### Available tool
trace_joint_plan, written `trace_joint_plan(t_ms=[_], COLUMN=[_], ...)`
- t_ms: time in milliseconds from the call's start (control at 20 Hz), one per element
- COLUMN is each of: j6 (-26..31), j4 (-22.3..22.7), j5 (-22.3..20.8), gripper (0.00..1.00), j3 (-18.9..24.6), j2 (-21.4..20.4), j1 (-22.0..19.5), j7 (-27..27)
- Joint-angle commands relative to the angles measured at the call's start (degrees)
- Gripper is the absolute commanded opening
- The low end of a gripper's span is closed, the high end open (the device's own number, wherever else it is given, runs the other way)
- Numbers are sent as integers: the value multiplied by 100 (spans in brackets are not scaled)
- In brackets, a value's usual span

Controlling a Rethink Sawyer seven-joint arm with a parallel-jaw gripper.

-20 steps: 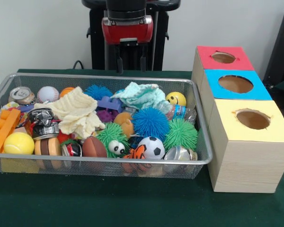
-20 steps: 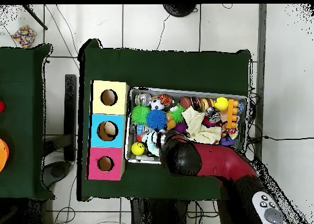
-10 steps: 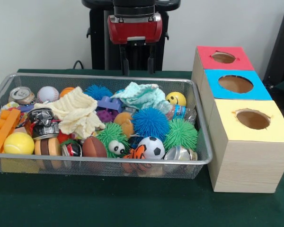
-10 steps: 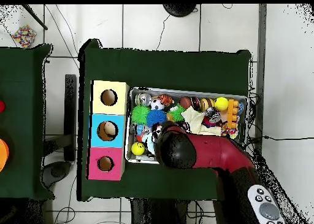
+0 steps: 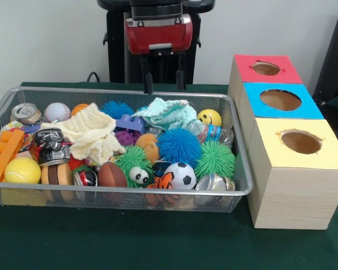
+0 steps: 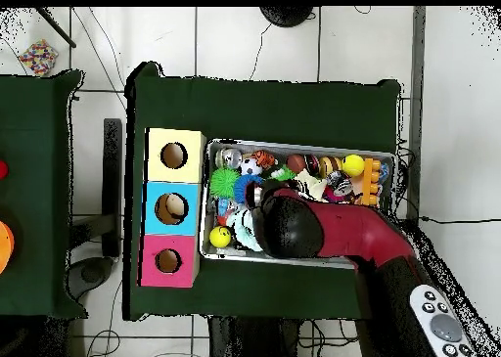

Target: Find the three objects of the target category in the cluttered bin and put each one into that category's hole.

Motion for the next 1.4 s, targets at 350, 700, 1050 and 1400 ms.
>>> trace_joint_plan(t_ms=[350, 700, 1050, 1400], j6=[994, 832, 909, 825], j4=[-481, -365, -377, -564], j5=[-313, -490, -372, -675], gripper=[100, 100, 100, 100], j3=[897, 764, 852, 807], j2=[-52, 165, 407, 389], j1=[-693, -604, -626, -627], j7=[-1053, -627, -556, -776])
